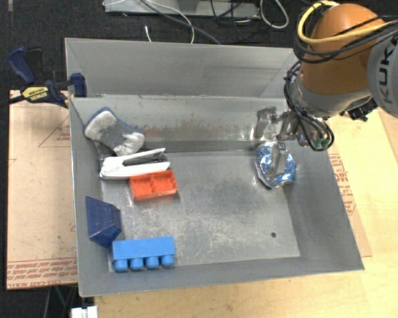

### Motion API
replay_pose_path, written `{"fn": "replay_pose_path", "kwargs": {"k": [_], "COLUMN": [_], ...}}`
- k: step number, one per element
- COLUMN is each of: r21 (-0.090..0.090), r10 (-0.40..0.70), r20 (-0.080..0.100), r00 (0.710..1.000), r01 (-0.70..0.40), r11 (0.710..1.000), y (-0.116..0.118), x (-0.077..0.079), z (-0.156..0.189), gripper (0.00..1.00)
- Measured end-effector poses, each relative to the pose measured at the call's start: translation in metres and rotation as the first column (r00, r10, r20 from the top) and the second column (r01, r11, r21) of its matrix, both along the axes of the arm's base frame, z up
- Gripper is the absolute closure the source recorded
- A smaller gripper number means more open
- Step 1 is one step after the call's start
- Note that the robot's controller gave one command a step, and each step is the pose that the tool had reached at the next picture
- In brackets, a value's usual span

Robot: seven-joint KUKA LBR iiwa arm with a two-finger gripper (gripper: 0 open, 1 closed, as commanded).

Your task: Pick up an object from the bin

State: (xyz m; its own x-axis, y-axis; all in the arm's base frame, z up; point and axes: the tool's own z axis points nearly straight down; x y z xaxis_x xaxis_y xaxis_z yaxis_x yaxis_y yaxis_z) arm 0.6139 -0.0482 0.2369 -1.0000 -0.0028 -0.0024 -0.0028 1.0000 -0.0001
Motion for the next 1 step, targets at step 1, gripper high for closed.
{"fn": "replay_pose_path", "kwargs": {"k": [1], "r21": [0.0], "r10": [0.0], "r20": [0.0], "r00": [1.0], "r01": [0.0], "r11": [1.0], "y": [0.0], "x": [0.0], "z": [-0.0001], "gripper": [0.0]}}
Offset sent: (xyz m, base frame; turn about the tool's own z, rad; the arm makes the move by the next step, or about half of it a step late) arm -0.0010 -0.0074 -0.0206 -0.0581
